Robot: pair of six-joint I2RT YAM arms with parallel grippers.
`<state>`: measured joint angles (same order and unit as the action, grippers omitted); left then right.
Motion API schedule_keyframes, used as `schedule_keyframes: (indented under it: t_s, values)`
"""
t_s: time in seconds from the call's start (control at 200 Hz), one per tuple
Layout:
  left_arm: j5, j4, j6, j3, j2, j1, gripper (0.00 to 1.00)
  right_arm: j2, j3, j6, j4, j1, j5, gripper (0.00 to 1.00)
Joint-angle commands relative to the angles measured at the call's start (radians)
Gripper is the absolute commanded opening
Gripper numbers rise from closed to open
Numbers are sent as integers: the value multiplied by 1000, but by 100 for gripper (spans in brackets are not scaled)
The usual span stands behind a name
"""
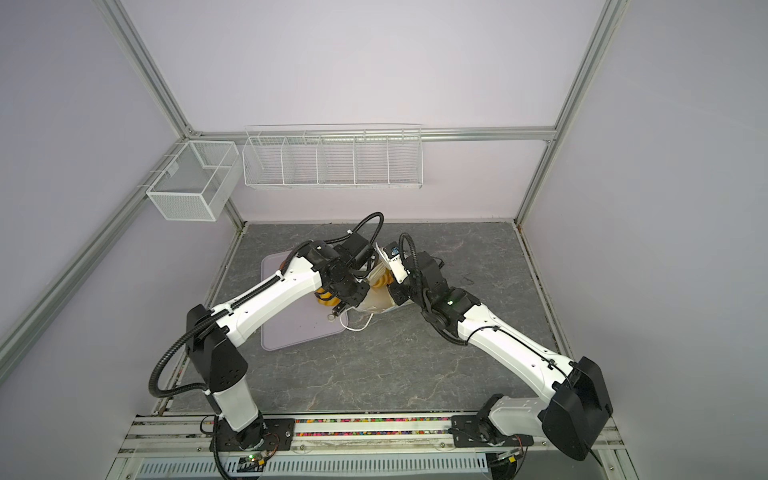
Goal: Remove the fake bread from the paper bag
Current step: 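Pull the striped yellow bread out of the bag with the left gripper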
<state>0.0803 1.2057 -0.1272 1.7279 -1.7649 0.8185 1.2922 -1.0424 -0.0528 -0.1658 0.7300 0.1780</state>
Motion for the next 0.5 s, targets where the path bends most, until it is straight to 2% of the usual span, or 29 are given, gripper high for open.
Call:
schedule_keyframes:
  t_s: [0.0, 0.11, 0.255, 0.345, 0.495]
  values:
    - [-27, 12, -19, -28, 71, 4, 0, -4, 27, -12, 43, 6, -26, 7]
    - [-16, -10, -28, -77, 100, 3, 0, -4, 33, -14, 49, 7, -36, 7]
    - [18, 8, -37, -73, 73, 4, 22, -6, 46, -20, 62, 12, -63, 7]
    - [33, 3, -40, -67, 57, 5, 30, -8, 54, -28, 67, 14, -72, 7]
    - [20, -8, -46, -52, 30, 6, 37, -10, 55, -32, 69, 19, -74, 6]
